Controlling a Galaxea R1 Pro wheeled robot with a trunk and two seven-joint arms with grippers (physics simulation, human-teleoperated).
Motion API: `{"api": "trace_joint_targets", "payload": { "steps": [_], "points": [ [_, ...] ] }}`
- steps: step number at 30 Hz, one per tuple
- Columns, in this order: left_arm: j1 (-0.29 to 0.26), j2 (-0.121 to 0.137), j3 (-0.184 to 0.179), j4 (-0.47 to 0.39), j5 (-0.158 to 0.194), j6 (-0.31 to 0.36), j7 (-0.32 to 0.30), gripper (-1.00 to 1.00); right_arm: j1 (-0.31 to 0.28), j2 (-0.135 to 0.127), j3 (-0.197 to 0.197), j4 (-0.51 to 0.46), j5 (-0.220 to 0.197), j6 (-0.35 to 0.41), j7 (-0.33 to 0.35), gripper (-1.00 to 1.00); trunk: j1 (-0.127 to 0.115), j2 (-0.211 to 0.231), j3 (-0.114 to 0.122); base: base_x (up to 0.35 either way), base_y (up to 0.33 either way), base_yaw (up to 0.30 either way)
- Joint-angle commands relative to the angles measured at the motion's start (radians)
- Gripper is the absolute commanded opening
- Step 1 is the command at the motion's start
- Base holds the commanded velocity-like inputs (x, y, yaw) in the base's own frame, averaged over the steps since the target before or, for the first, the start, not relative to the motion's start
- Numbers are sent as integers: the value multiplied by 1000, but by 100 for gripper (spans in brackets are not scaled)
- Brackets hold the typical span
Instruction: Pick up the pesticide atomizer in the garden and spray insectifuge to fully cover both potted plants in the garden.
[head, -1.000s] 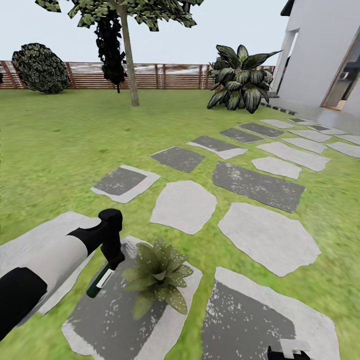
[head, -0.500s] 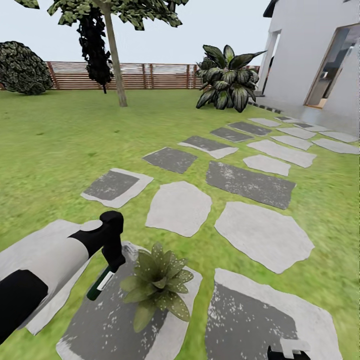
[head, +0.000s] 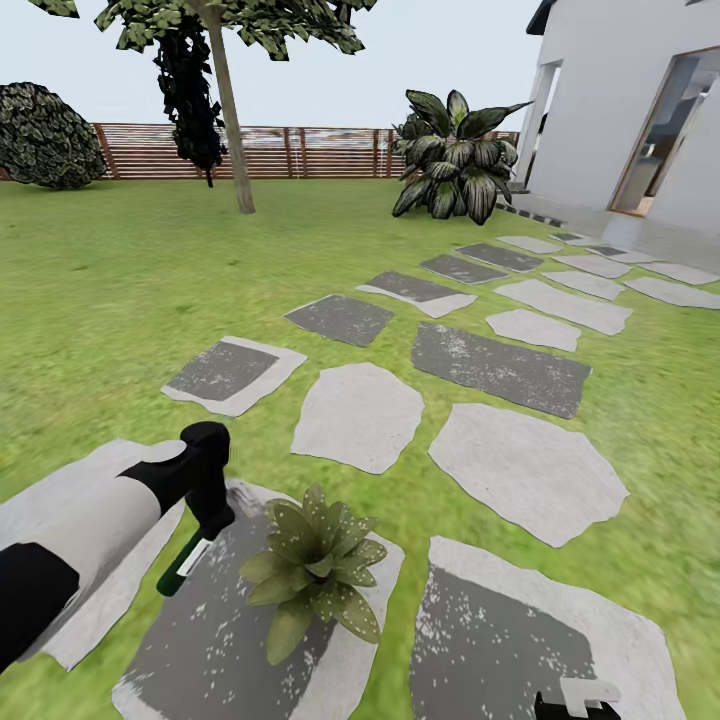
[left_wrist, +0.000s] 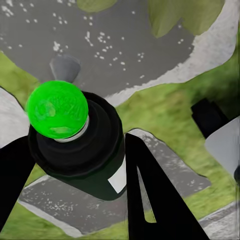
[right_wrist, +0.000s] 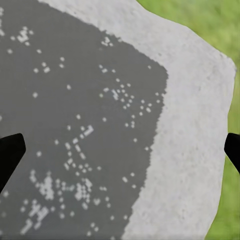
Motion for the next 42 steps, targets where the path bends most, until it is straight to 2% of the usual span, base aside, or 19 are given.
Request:
{"api": "trace_joint_targets", "payload": {
  "steps": [1,4,10,13,22,32,37,42],
  "points": [
    [0,1,3,-4,-6,10,-9,-100,-1,0,-8,2,11,-3,-4,100,0,0,-1,0,0,0],
    [0,-11,16,-9,-2,10,-9,-100,-1,0,-8,2,11,-3,-4,100,0,0,-1,0,0,0],
    [2,-67,21,-12,3,12,-11,-100,-1,0,-8,2,11,-3,-4,100,0,0,-1,0,0,0],
    [2,-78,26,-10,5,12,-11,-100,-1,0,-8,2,11,-3,-4,100,0,0,-1,0,0,0],
    [12,-76,35,-2,5,11,-11,-100,-1,0,-8,2,11,-3,-4,100,0,0,-1,-169,32,-56],
    [26,-67,35,1,3,10,-10,-100,-1,0,-8,2,11,-3,-4,100,0,0,-1,-281,224,-261],
    [29,-58,35,2,1,10,-10,-100,-1,0,-8,1,11,-3,-4,100,0,0,-1,-96,282,-61],
    [91,-59,34,1,-4,10,5,-100,-1,0,-8,1,11,-4,-4,100,0,0,-1,-5,293,-3]
  ]
}}
